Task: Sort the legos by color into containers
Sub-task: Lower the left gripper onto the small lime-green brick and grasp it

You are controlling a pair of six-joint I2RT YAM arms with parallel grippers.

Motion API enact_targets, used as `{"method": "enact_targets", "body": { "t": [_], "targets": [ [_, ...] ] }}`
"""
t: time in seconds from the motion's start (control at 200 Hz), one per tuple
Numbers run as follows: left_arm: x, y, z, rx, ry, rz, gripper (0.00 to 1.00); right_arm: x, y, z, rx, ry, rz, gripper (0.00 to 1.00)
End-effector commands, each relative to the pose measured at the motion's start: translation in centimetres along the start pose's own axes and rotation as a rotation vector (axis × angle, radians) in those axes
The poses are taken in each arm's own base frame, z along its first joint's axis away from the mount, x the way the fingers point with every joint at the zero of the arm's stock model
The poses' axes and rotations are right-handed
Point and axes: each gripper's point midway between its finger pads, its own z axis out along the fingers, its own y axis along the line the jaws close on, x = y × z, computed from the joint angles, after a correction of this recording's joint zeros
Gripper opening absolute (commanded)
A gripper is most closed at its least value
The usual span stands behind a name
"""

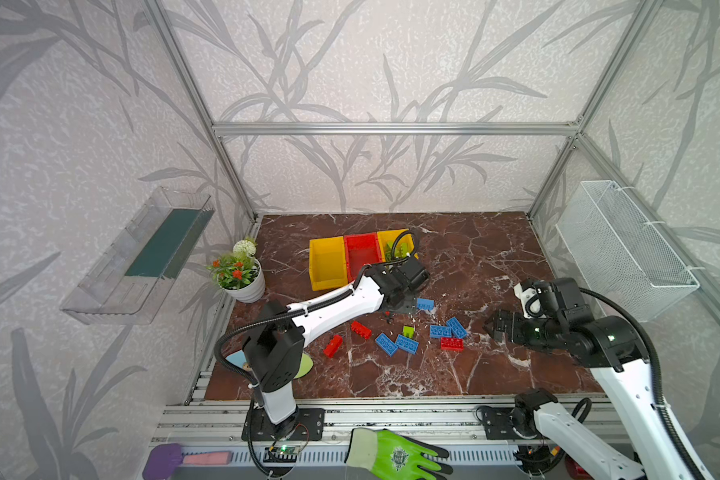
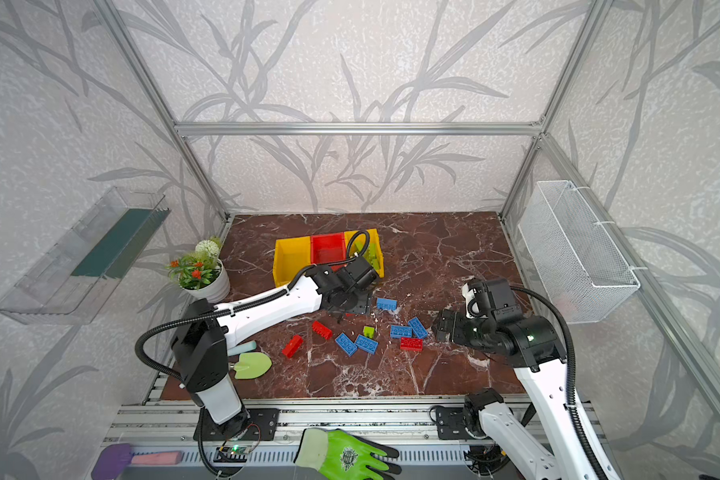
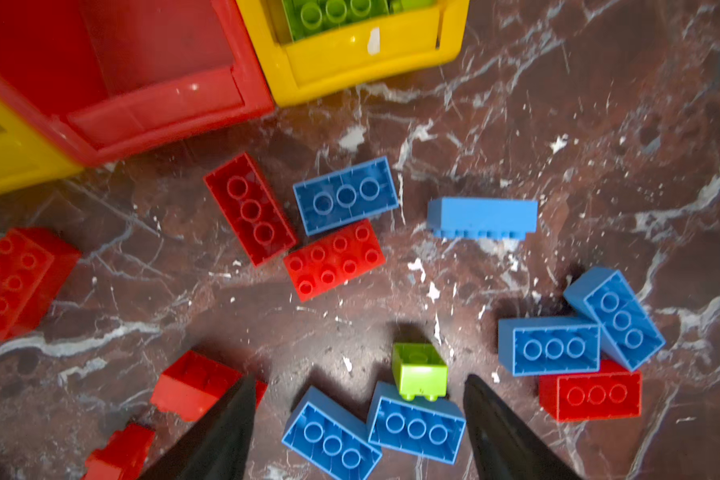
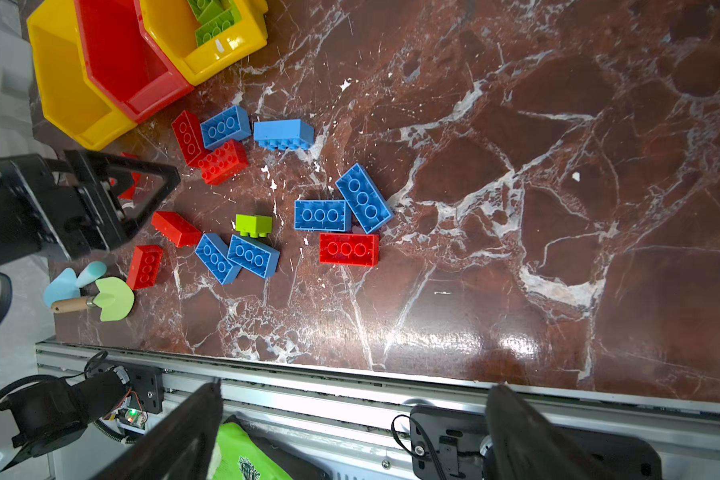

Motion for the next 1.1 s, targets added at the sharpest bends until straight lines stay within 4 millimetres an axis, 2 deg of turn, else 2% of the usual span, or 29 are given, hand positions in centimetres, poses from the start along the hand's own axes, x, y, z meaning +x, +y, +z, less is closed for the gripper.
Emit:
{"method": "enact_targets", "body": {
  "t": [0.0,0.215,0.45,0.68,0.87,1.094],
  "targets": [
    [0.8,-0.2,-0.9,0.0,-0.046,-0.027,0.78,1.5,-0.2,-0.2,-0.008,0.029,-0.016,0.99],
    [3.3,-1.5,0.1,-0.004,-0.009,-0.022,0.78,2.8,-1.1,-0.8,0.003,0.014,-0.008,0.99],
    [4.7,-2.6,0.9,0.012,0.023,-0.029,0.78,4.4,-1.7,-0.5,-0.006,0.024,0.02,0.99],
    [6.3,-3.9,1.9,0.01,0.044,-0.007,0.78,4.5,-2.0,-1.0,0.009,0.019,0.0,0.99],
    [6.7,-4.5,3.2,0.001,0.054,0.002,0.77,5.0,-2.4,-1.2,0.02,0.025,0.002,0.99],
    [6.3,-3.5,4.0,-0.094,0.052,0.057,0.76,5.5,-2.7,-1.3,0.031,0.03,0.0,0.99]
  ]
}}
